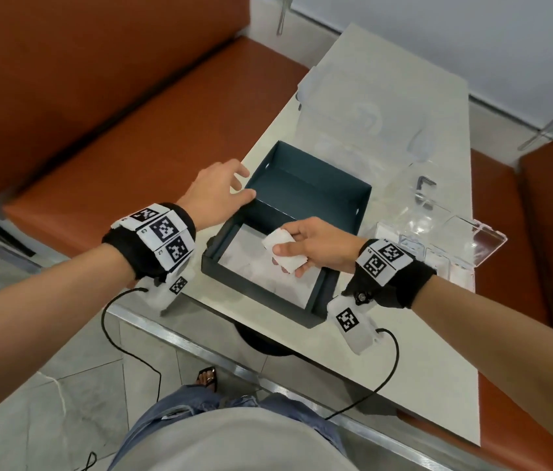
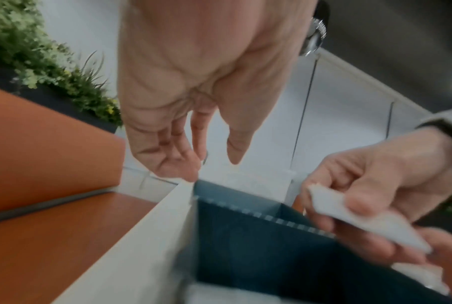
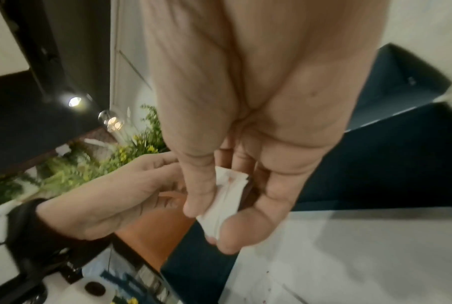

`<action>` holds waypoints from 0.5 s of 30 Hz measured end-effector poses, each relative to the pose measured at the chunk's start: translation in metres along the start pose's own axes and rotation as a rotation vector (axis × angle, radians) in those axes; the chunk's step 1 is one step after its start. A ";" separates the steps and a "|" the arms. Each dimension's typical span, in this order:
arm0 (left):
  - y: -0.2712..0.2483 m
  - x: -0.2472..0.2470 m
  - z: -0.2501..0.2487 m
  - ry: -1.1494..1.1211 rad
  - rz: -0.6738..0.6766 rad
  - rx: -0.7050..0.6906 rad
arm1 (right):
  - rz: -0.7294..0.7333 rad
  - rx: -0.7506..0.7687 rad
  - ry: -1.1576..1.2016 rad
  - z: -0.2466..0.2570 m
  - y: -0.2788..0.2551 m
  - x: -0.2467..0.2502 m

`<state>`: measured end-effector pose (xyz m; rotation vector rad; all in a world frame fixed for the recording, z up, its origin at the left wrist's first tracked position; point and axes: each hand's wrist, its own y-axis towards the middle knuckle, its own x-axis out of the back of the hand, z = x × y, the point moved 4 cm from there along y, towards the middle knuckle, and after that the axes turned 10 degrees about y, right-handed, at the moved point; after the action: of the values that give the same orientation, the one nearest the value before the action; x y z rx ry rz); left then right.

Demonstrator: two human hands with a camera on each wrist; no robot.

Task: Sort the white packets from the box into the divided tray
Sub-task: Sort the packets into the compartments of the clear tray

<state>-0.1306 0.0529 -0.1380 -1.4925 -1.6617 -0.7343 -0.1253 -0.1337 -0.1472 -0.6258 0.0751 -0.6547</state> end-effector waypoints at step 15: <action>-0.031 -0.044 -0.176 -0.944 0.812 0.080 | -0.794 0.641 0.170 -0.012 -0.129 0.103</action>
<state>-0.1315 -0.1216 -0.0781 -2.3956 -1.3960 0.5609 -0.1167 -0.2804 -0.0707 0.0537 -0.2339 -1.4236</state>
